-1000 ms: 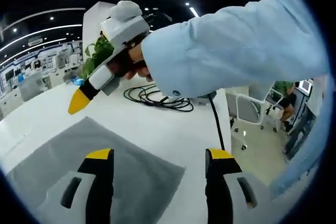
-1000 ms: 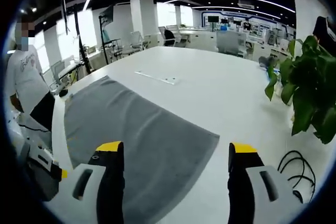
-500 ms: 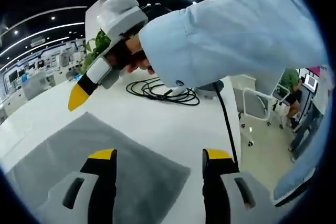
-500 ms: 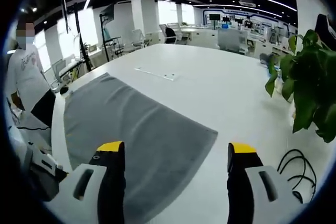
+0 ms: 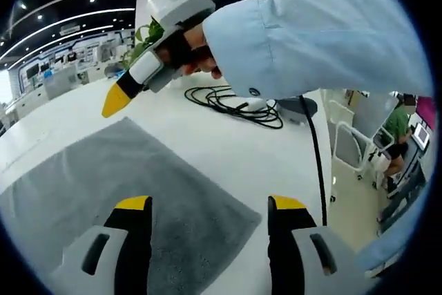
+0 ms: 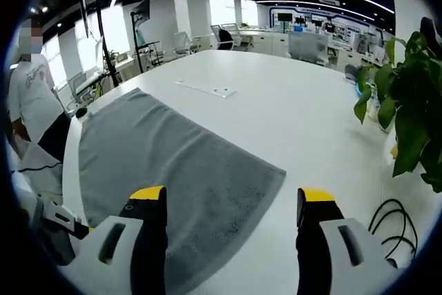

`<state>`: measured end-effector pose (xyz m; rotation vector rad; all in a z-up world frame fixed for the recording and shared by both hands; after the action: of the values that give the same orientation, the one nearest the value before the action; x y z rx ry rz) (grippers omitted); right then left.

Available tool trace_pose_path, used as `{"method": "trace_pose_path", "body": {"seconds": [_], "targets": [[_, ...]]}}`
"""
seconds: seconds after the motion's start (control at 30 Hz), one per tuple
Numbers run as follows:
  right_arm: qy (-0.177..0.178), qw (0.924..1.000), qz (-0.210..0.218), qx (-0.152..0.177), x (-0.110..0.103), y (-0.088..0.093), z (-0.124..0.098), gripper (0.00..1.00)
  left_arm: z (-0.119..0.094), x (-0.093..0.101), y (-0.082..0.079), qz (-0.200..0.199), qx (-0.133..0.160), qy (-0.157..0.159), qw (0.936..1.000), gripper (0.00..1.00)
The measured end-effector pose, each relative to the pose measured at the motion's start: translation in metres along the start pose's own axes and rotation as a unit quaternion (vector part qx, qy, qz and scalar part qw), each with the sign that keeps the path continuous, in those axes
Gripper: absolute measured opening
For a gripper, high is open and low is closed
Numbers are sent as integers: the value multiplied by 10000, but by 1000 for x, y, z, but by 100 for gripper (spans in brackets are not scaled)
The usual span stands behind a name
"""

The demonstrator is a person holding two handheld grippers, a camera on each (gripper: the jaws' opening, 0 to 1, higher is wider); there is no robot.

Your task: Fold the towel on the table until its edges align and the towel forms a compact rectangular stack.

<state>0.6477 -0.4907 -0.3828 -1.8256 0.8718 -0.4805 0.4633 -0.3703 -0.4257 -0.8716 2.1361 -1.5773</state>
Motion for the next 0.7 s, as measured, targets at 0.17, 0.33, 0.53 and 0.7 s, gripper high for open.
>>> {"method": "trace_pose_path", "body": {"seconds": [0.17, 0.33, 0.53, 0.7], "targets": [[-26, 10000, -17, -69, 5, 1, 13, 75, 4, 2, -2, -94, -29, -4, 10000, 66], [-19, 9997, -52, -226, 10, 4, 26, 74, 8, 6, 5, -44, -183, 60, 9998, 65], [-39, 9995, -52, -322, 14, 7, 34, 74, 14, 6, 15, -126, -327, 49, 9994, 63], [-87, 9993, -71, -347, 13, 8, 34, 74, 19, 7, 20, -62, -410, 61, 9991, 58]]}}
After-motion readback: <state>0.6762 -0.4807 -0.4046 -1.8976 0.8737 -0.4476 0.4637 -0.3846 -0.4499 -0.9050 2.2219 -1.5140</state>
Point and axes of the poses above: the point that each gripper's makers call its tool centre point, and the gripper's own axes: z roughly forward along the fingers, x roughly to its right, y roughly out of its underside, the point moved 10 cm from there along -z, roughly backward along the fingers, and after that the axes turned 15 degrees about x, right-handed, at the moved point
